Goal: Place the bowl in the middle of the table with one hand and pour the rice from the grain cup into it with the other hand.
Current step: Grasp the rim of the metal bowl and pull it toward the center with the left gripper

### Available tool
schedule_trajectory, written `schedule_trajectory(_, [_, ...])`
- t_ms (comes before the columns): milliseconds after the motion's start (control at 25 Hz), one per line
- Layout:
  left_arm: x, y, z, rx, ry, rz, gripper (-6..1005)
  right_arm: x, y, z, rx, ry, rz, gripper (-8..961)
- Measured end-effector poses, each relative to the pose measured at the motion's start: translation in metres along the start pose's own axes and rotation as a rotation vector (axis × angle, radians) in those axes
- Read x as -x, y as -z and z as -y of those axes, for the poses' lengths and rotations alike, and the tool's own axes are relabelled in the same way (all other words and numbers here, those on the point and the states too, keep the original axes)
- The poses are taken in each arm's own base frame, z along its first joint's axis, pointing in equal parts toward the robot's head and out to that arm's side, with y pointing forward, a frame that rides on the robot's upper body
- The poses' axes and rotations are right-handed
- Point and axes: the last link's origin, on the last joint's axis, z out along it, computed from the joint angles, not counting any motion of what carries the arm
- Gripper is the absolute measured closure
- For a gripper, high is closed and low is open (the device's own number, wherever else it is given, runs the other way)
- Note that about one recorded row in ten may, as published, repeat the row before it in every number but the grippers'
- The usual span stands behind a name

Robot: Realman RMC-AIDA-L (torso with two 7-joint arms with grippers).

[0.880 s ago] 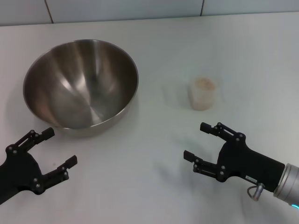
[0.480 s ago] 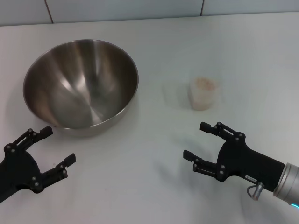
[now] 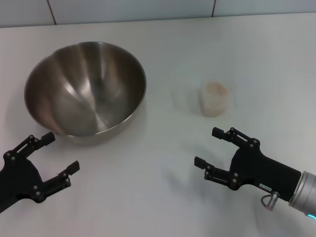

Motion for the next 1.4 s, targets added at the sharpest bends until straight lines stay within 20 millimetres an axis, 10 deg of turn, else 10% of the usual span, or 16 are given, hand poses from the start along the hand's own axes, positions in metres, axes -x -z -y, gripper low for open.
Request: schedule_trajectory(1400, [-0.076,0.015,0.084,0.013,0.410,0.178,150,-0.001,-0.004,-0.005,-0.002,0.017,0.003,127])
